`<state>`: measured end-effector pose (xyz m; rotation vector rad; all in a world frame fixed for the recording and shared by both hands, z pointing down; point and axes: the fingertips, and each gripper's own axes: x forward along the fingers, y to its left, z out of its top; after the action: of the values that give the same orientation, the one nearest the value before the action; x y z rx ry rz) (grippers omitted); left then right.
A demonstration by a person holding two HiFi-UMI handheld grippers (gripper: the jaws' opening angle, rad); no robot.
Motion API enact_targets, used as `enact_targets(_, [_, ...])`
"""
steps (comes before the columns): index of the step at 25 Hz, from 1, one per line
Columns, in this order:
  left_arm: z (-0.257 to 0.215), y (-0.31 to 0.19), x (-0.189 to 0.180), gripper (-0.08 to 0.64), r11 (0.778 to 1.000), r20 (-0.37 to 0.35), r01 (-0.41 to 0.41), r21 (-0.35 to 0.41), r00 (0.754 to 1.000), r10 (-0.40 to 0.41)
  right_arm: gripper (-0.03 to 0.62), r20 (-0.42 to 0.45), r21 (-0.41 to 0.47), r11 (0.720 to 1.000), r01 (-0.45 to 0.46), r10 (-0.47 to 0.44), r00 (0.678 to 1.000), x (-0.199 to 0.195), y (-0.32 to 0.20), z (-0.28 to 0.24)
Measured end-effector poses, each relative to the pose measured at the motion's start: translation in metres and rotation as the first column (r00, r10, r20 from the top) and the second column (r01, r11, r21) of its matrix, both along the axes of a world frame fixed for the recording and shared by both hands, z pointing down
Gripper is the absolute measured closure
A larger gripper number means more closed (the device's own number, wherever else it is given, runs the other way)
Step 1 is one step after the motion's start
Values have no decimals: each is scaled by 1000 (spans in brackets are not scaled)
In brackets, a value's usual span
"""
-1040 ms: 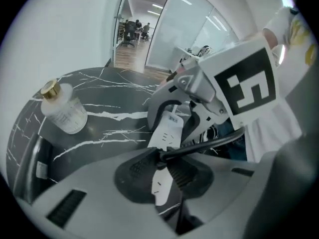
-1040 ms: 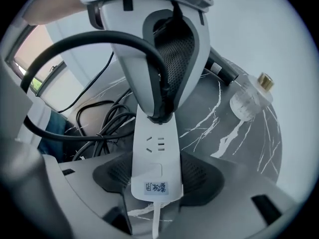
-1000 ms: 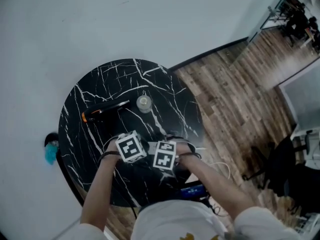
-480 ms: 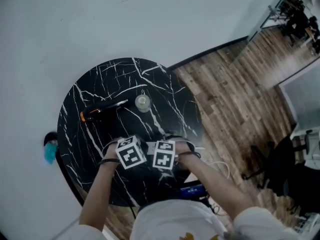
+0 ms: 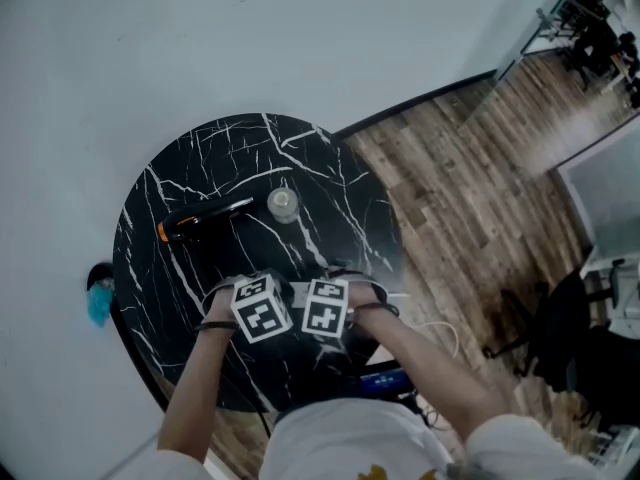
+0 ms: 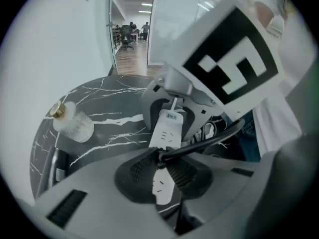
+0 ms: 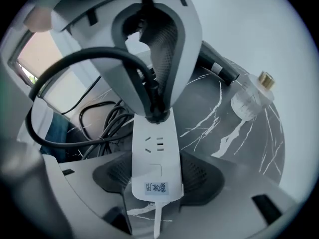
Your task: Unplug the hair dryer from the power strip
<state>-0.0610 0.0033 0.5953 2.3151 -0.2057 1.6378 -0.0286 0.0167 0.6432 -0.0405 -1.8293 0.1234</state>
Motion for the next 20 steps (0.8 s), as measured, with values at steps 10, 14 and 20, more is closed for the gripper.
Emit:
enact_targets(10, [-2, -11, 1, 502, 992, -54, 46, -113, 997, -53, 322, 12, 41, 998, 51, -51, 999, 1, 0, 3])
enact_targets(14, [1, 2, -1, 506, 1000, 32, -22, 16, 999, 22, 322, 12, 8, 1000, 4, -4, 1000, -1, -1, 1])
enact_targets(20, [-1, -12, -4, 506, 998, 5, 26, -56, 1000, -26, 322, -2, 36, 998, 43, -43, 999, -1, 1, 2])
